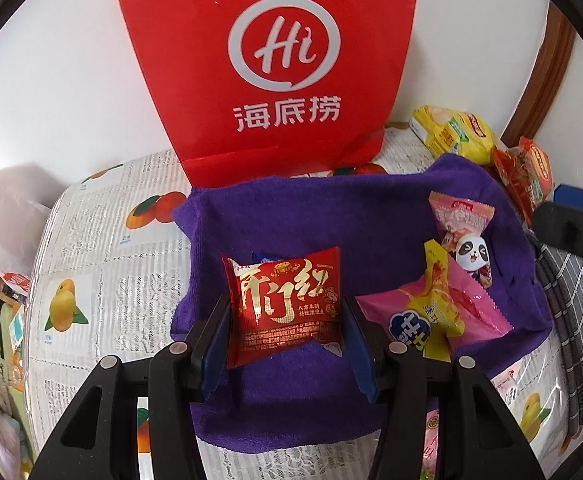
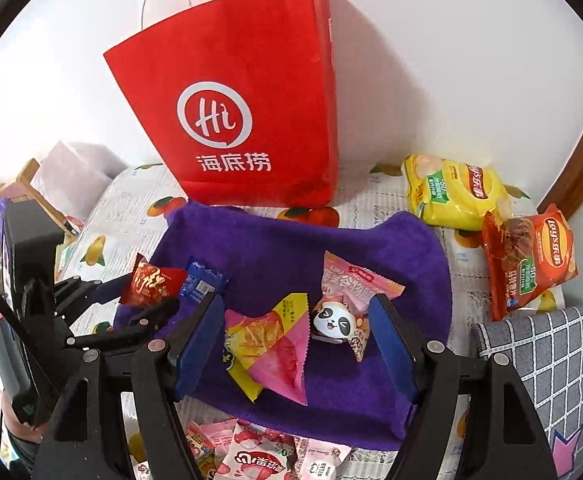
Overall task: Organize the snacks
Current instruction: 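Lower the red packet onto the towel and open the left tool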
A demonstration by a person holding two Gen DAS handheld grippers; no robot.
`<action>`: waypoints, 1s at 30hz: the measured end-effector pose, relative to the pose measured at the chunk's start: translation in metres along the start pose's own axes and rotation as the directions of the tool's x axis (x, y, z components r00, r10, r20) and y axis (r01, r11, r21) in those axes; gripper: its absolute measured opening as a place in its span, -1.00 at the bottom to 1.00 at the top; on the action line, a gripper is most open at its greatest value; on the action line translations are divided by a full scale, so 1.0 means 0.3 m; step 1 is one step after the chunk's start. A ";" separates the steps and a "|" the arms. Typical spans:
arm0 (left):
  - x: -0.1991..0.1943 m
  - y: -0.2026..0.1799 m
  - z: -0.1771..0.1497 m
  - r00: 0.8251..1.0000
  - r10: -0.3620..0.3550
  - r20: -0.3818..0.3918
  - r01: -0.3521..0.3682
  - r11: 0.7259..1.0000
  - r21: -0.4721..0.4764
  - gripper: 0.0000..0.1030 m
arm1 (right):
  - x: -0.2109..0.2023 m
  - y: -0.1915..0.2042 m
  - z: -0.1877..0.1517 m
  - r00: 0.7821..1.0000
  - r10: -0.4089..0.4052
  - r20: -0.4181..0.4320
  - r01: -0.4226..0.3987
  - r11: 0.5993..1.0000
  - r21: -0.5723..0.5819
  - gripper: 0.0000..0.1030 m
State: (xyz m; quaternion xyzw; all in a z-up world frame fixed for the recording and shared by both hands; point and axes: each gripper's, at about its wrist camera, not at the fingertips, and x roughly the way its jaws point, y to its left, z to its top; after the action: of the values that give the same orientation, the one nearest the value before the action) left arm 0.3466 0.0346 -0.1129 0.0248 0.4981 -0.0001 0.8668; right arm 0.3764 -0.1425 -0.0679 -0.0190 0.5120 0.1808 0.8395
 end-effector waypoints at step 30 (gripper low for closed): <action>-0.040 -0.022 0.005 0.997 -0.069 -0.037 0.068 0.997 -0.028 0.41 | -0.094 0.044 -0.001 0.986 -0.095 0.136 0.095 0.995 0.001 0.44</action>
State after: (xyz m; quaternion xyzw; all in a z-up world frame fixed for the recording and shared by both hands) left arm 0.3418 0.0278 -0.1022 -0.0040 0.5149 -0.0227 0.8569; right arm 0.3604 -0.1383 -0.0414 -0.0334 0.4517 0.1428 0.8800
